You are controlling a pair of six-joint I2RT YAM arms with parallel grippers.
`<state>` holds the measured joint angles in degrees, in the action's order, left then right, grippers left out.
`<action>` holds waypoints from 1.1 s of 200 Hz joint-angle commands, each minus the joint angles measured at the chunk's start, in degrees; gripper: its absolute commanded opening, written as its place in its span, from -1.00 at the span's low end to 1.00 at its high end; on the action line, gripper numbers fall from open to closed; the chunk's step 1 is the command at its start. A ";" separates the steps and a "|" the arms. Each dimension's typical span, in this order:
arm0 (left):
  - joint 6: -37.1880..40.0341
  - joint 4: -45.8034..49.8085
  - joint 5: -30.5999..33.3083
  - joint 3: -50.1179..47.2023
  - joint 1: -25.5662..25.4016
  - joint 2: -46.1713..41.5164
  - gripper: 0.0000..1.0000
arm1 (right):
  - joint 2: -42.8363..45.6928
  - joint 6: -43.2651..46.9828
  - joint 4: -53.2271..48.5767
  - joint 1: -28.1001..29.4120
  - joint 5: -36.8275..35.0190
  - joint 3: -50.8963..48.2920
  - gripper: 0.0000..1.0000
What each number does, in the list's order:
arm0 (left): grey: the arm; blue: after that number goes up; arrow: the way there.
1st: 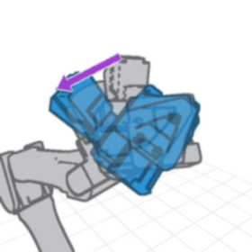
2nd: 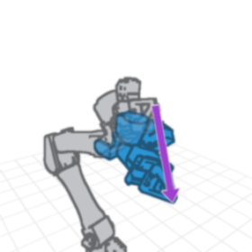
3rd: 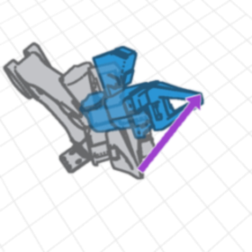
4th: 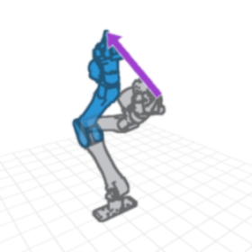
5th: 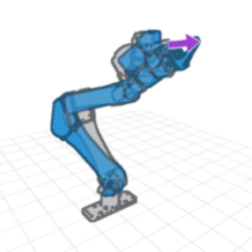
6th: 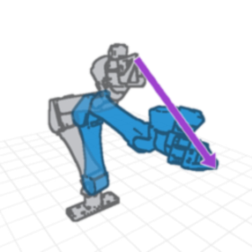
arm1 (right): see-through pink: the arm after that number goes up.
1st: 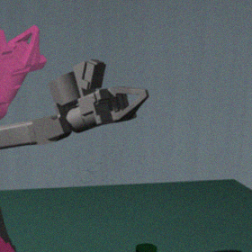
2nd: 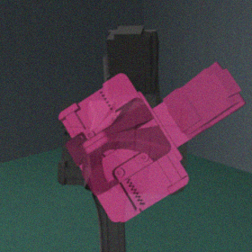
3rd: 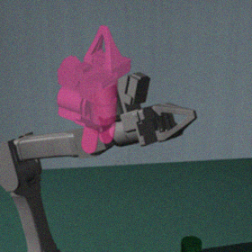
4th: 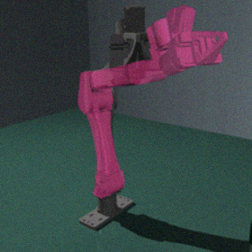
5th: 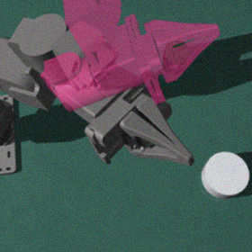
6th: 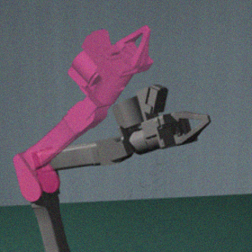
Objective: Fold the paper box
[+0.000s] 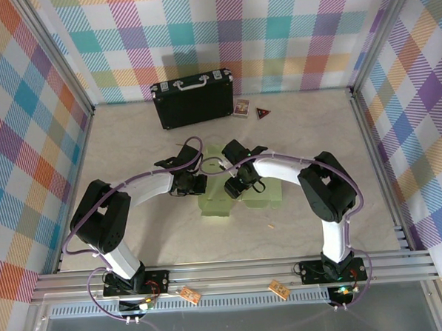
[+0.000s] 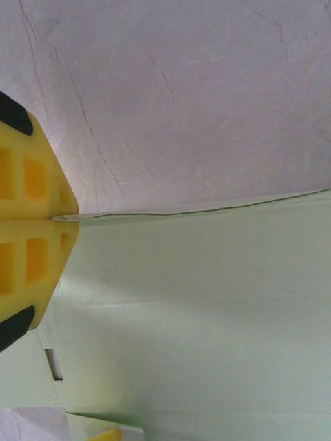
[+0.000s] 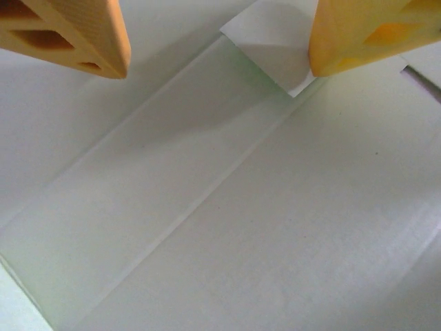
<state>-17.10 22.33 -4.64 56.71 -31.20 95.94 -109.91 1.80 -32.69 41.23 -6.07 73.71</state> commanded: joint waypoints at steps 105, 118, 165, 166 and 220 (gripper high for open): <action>1.23 2.62 -0.38 -0.89 0.00 0.36 -1.00 | 19.69 -11.50 -2.75 -1.96 26.65 -7.33 -0.36; 1.27 2.47 -0.38 -0.90 0.00 0.28 -1.00 | 20.69 -11.31 -1.65 -1.76 29.95 -10.46 -0.71; 1.27 2.59 -0.36 -0.85 0.03 0.21 -1.00 | 14.92 -6.70 -2.27 2.74 34.75 -12.45 -1.00; 1.28 2.61 -0.36 -0.83 0.02 0.21 -1.00 | 14.73 -6.71 -2.24 2.86 34.69 -12.36 -1.00; 1.33 2.69 -0.36 -1.11 0.00 -0.04 -1.00 | 4.57 -6.80 -1.35 1.57 26.42 -6.67 -1.00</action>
<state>-16.86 23.81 -4.64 56.40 -31.20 95.94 -102.91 -6.35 -34.57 44.40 23.29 64.07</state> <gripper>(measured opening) 0.048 0.060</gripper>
